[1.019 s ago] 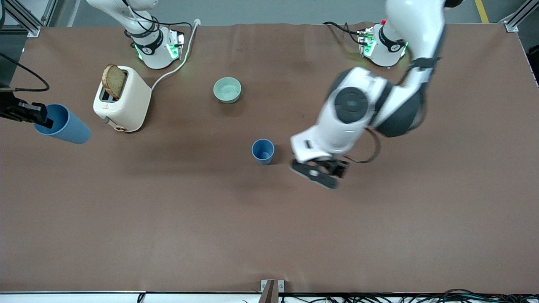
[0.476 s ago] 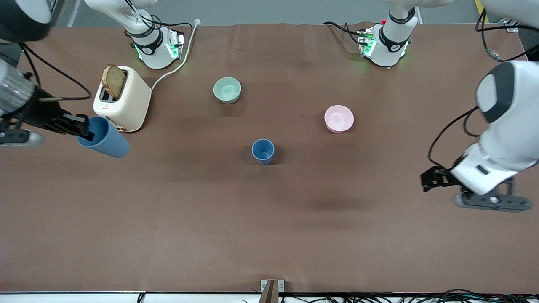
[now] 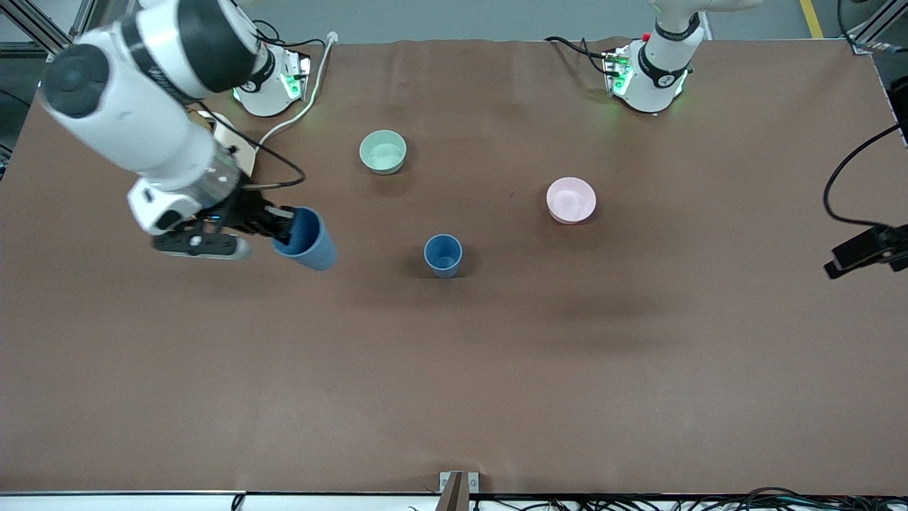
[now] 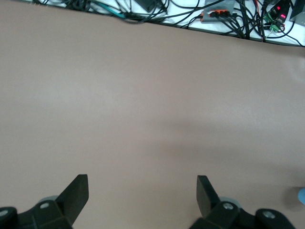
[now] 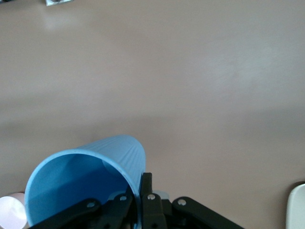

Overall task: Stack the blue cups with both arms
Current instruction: 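Carry the blue cup with the right gripper over the placed cup, then lower the cup into the placed cup and open the right gripper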

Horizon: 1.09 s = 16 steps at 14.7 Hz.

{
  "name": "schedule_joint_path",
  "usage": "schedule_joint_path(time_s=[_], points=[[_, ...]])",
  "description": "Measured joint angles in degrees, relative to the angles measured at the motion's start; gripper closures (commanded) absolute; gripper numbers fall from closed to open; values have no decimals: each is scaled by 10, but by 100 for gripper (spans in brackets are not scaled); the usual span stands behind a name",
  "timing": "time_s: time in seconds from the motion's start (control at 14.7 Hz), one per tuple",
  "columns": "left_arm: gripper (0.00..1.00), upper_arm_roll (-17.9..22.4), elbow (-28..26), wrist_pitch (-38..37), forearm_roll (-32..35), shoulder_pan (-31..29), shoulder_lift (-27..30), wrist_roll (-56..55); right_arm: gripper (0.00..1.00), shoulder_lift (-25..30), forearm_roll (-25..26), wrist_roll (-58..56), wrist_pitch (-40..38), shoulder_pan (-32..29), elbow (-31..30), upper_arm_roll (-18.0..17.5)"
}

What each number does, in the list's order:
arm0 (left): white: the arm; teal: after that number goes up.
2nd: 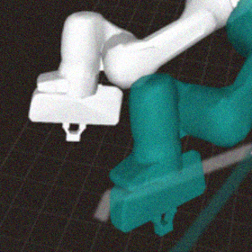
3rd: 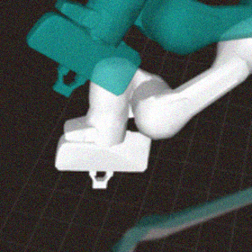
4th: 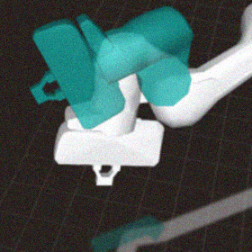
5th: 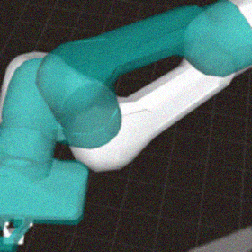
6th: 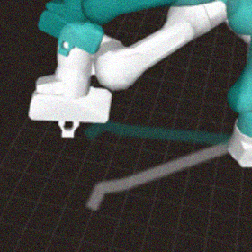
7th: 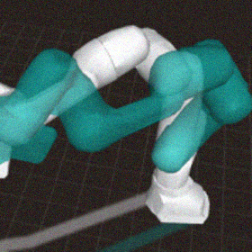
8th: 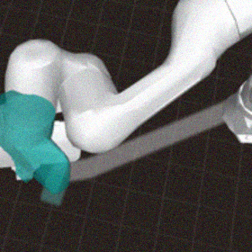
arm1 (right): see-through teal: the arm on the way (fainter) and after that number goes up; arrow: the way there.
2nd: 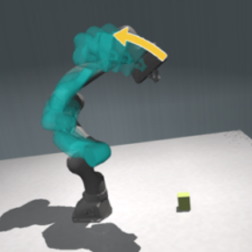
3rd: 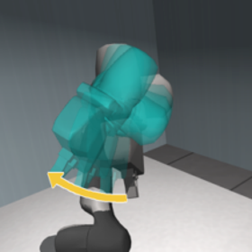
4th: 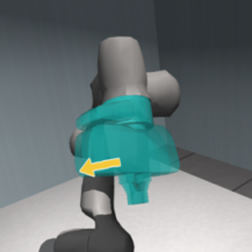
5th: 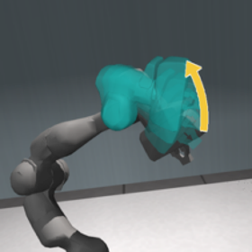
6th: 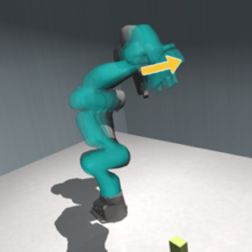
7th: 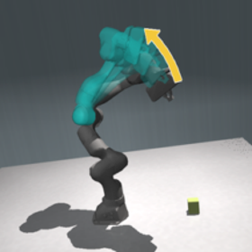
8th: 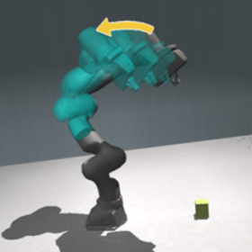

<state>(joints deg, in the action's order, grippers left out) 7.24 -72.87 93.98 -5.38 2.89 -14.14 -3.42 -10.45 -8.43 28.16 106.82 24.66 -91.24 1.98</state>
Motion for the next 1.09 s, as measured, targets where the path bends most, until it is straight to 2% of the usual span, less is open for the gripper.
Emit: schedule_joint_path(time_s=[0.27,0.61,1.09], points=[[0,-26,-50,-13,23,5,52,-8,100,-42,1,47,44,55,-1,1],[0,-36,-174,31,25,4,134,-14,99,-84,1,79,78,96,-2,2],[0,-35,-185,44,25,-1,141,-14,99,-135,1,120,145,153,-18,2]])
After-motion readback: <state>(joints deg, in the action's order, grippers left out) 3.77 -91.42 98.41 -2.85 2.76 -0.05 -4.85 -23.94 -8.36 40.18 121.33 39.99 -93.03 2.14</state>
